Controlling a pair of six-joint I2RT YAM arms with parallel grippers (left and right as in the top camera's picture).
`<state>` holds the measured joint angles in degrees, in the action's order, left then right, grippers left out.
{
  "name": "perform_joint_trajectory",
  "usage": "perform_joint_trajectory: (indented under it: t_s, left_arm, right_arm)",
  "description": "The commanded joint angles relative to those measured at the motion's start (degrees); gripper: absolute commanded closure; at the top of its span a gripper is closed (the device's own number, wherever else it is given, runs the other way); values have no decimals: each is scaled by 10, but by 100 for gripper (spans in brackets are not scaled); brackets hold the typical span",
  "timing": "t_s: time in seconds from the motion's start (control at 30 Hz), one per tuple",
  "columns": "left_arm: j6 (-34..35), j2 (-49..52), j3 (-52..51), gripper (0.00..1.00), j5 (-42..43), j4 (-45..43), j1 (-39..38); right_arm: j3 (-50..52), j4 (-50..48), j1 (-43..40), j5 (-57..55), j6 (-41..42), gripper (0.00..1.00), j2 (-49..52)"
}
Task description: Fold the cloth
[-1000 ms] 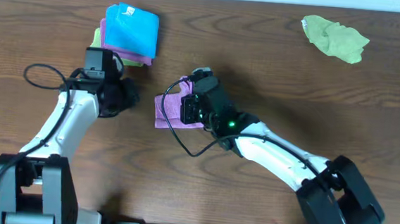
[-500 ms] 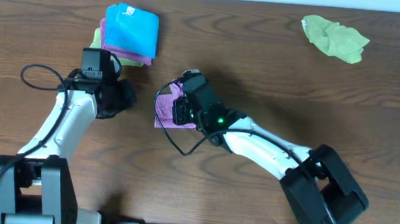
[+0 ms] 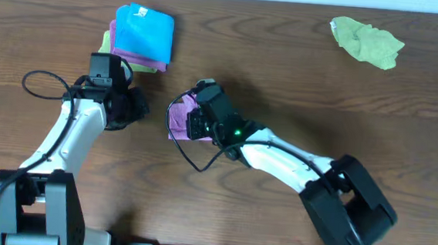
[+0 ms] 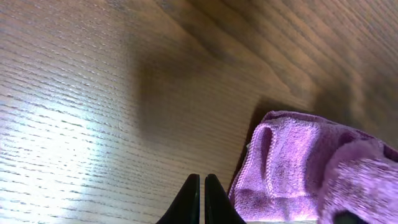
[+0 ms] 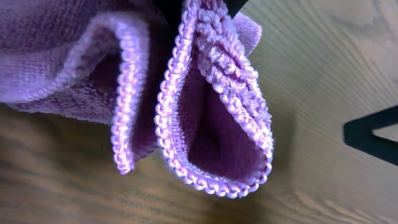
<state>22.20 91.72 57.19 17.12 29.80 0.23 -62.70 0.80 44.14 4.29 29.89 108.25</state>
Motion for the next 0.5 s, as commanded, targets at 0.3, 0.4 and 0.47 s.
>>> perform_joint_trajectory:
  t_s: [0.3, 0.4, 0.47]
  left_arm:
    - [-8, -8, 12, 94, -10, 6, 3]
    - [-8, -8, 12, 94, -10, 9, 3]
    - [-8, -8, 12, 94, -10, 10, 3]
  right_arm:
    - [-57, 7, 9, 7, -8, 99, 52]
    - [-61, 16, 13, 7, -14, 99, 54]
    - [-62, 26, 17, 7, -20, 96, 54]
